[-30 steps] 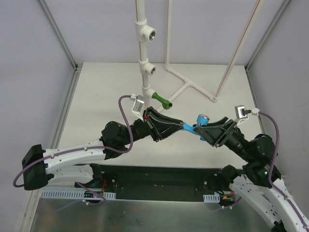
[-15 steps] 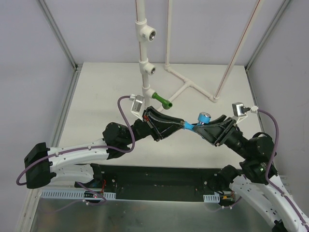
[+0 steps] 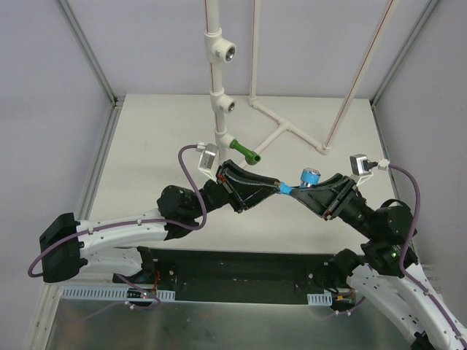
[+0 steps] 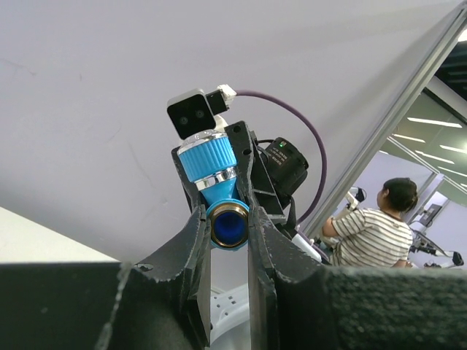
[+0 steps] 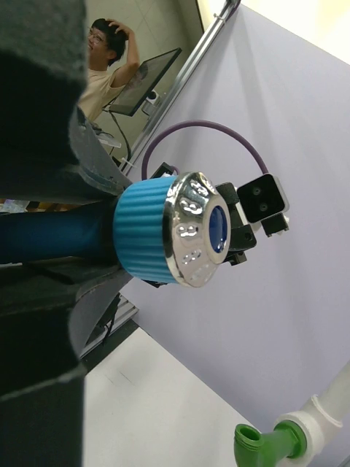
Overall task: Install the water faucets
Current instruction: Adjust the water faucet.
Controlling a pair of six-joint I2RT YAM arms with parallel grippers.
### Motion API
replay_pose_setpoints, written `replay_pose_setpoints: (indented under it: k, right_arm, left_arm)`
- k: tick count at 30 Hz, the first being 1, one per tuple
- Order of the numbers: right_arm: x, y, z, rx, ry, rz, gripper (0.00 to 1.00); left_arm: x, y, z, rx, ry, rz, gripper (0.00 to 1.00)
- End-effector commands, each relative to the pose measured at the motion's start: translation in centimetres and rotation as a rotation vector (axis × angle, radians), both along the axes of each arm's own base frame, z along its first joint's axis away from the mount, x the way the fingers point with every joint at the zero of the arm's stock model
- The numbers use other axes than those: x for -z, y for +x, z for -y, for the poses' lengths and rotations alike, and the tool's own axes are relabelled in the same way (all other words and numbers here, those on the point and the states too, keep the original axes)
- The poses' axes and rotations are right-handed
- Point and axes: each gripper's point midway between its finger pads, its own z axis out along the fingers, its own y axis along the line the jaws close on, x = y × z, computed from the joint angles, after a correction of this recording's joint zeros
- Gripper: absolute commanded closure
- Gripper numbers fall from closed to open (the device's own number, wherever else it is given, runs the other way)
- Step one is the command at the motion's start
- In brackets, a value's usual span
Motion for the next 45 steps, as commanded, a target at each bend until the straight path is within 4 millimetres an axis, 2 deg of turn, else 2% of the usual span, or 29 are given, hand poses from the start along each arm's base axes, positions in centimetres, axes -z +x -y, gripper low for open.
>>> replay_pose_setpoints:
  k: [1,2,4,6,8,13,17,19,24,28,34,38,45]
  right_arm:
    - [-1.6,-0.9,0.1,-0.030,0.040,0.060,0.79]
    - [-1.7,-1.0,0.1,-0.033,0.040,0.063,0.86]
    - [-1.6,-1.0,0.0,-0.038,0.037,0.063,0.95]
    - [-1.5,-0.9,0.0,-0.037,0.033,0.064,0.94]
    - [-1.5,-0.9,0.0,-0.035,0.034,0.066,0.85]
    - [-1.8,-1.0,0.0,-0.036,0.036,0.084,0.87]
    - [-1.8,-0.9,0.1,-0.026,0.037,0.085,0.52]
    - [-1.9,-0.8,0.1,-0.025,0.041,0.084,0.42]
    - [-1.9,-0.9,0.1,-0.026,0.043,0.083,0.40]
    - [-1.9,-0.8,0.1,-0.023,0.046,0.077,0.51]
    - [-1.8,-0.7,0.2,-0.018,0.054,0.062,0.82]
    - [-1.7,-0.7,0.1,-0.022,0.037,0.067,0.98]
    - [-2.3,-0.7,1.1,0.045,0.034,0.127,1.00]
  left_arm:
    - [-3.5,-0.2,-1.2,-0.024,-0.116,0.047,1.00]
    - [-3.6,-0.2,-1.2,-0.024,-0.115,0.043,1.00]
    - [-3.4,0.0,-1.2,-0.032,-0.112,0.039,1.00]
    - [-3.4,0.0,-1.4,-0.037,-0.116,0.038,1.00]
    - [-3.4,0.0,-1.3,-0.037,-0.114,0.040,1.00]
    - [-2.7,0.0,-0.9,-0.029,-0.098,0.037,1.00]
    - [-2.5,0.1,-0.7,-0.022,-0.102,0.034,1.00]
    - [-2.6,0.1,-0.6,-0.024,-0.107,0.034,1.00]
    - [-2.9,0.3,-0.8,-0.042,-0.119,0.046,1.00]
    - [-3.2,0.3,-0.7,-0.040,-0.124,0.054,1.00]
    - [-3.5,0.3,-0.4,-0.035,-0.128,0.066,1.00]
    - [-3.1,0.2,-0.1,-0.024,-0.116,0.057,1.00]
    - [-2.2,0.1,-0.2,-0.022,-0.088,0.045,1.00]
